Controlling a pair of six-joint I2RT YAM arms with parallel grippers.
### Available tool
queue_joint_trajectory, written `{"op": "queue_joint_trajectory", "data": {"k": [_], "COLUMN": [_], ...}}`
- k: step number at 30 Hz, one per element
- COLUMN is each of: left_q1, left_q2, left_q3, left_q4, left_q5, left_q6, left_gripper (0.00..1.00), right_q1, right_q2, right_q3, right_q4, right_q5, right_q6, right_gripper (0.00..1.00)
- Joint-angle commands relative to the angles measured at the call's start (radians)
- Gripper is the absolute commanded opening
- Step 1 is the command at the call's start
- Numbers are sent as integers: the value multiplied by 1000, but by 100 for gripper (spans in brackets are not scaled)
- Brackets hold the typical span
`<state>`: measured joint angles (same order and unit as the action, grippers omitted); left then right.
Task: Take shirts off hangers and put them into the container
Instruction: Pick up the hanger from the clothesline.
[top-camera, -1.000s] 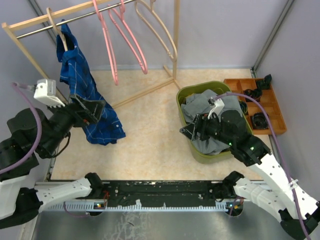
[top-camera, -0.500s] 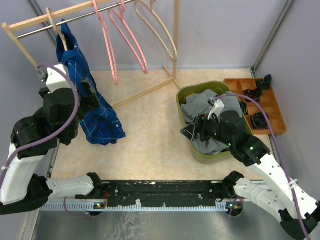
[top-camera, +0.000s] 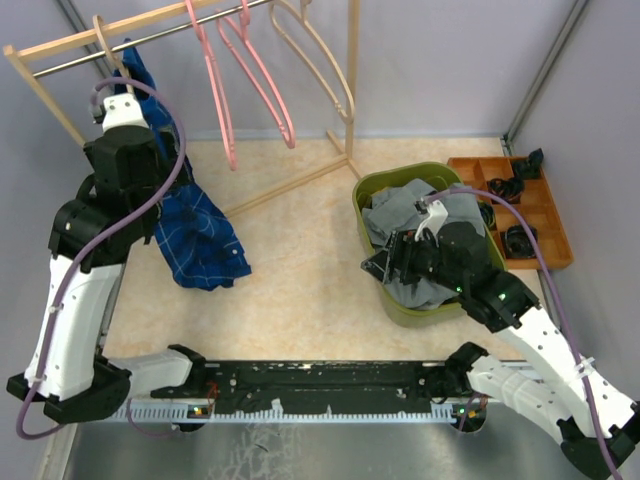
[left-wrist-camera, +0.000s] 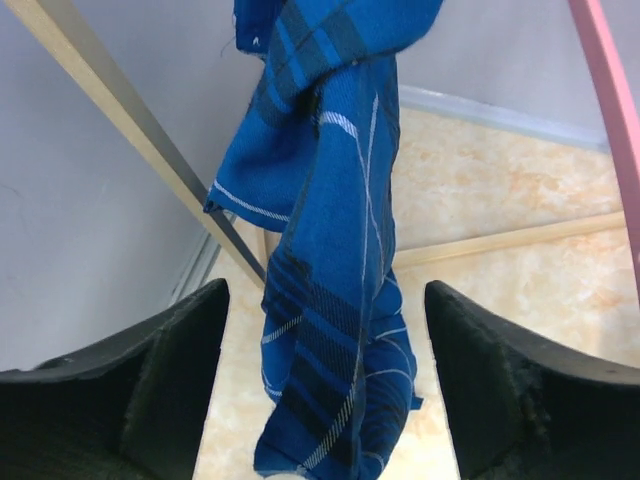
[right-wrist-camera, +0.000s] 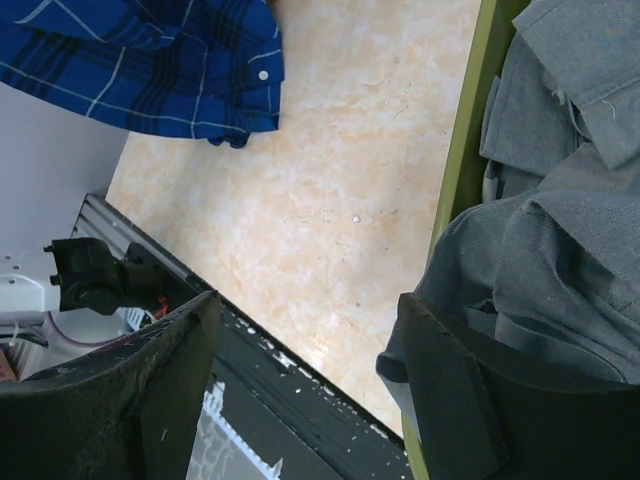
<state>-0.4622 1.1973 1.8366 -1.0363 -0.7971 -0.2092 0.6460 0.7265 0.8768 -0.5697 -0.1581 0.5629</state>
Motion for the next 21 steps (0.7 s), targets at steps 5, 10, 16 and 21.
{"op": "queue_joint_trajectory", "data": {"k": [5, 10, 16, 21], "left_q1": [75, 113, 132, 134], "left_q2": [-67, -113, -173, -211], "left_q3": [-126, -241, -361, -425], "left_q4": [126, 207, 392, 572], "left_q5": [115, 195, 235, 223], "left_q6": [51, 41, 53, 126], "left_gripper": [52, 33, 5, 0], "right_q1": [10, 10, 9, 9], "right_q2": [-10, -10, -9, -9], "right_q3": [-1, -2, -1, 1], "right_q4": [9, -14, -37, -54], "right_q5": [-2, 1, 0, 2], "right_q6": [7, 4, 7, 14], "right_gripper": [72, 72, 72, 72]}}
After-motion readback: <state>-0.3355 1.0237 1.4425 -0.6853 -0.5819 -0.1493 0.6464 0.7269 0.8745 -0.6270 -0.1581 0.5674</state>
